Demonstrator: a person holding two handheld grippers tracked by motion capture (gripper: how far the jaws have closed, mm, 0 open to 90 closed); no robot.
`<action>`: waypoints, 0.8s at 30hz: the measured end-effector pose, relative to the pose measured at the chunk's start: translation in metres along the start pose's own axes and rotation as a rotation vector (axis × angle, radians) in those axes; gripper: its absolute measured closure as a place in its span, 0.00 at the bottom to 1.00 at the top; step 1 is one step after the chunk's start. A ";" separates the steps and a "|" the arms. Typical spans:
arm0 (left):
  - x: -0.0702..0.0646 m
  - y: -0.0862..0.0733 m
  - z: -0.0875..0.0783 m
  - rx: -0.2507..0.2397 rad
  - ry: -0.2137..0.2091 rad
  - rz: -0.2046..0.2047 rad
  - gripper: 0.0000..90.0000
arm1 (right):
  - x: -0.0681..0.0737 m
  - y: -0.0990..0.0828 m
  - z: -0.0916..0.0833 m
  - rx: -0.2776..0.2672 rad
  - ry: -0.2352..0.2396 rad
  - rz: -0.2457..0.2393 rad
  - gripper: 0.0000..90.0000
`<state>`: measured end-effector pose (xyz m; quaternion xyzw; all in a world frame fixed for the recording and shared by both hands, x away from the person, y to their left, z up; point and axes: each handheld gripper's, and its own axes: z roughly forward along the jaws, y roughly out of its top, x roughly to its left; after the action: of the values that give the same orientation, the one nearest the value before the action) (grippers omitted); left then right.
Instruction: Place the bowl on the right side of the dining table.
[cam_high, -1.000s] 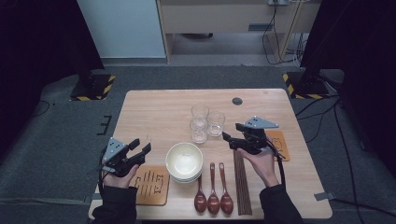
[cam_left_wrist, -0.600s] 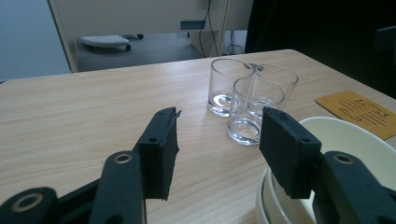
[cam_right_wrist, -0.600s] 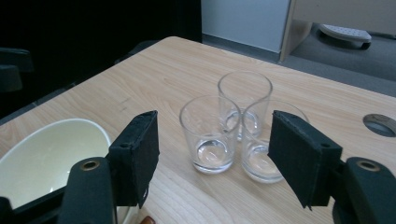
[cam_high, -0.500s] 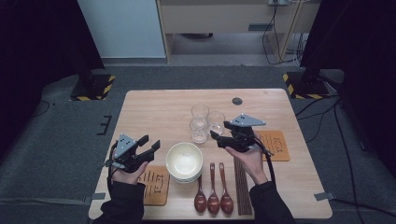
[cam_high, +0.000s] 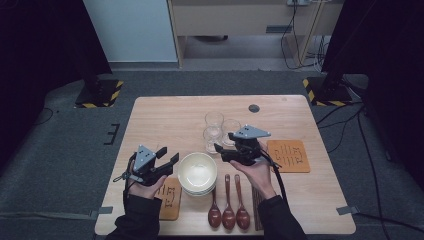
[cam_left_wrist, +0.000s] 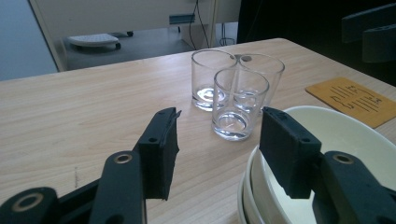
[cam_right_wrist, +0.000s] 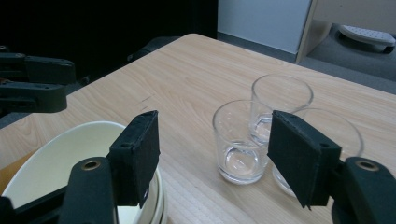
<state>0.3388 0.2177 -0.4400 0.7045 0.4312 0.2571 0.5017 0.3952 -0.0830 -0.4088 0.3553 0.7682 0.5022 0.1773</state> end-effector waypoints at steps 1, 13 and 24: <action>-0.001 -0.001 0.001 0.002 -0.002 0.001 0.52 | 0.001 -0.001 0.002 0.002 0.003 -0.004 0.38; -0.008 -0.006 0.007 0.023 -0.030 0.011 0.56 | 0.019 -0.010 0.018 0.039 0.035 -0.026 0.41; -0.011 -0.011 0.012 0.050 -0.059 0.005 0.63 | 0.025 -0.023 0.029 0.090 0.058 -0.021 0.49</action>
<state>0.3392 0.2041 -0.4537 0.7254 0.4205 0.2265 0.4957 0.3876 -0.0522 -0.4401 0.3403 0.7986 0.4751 0.1440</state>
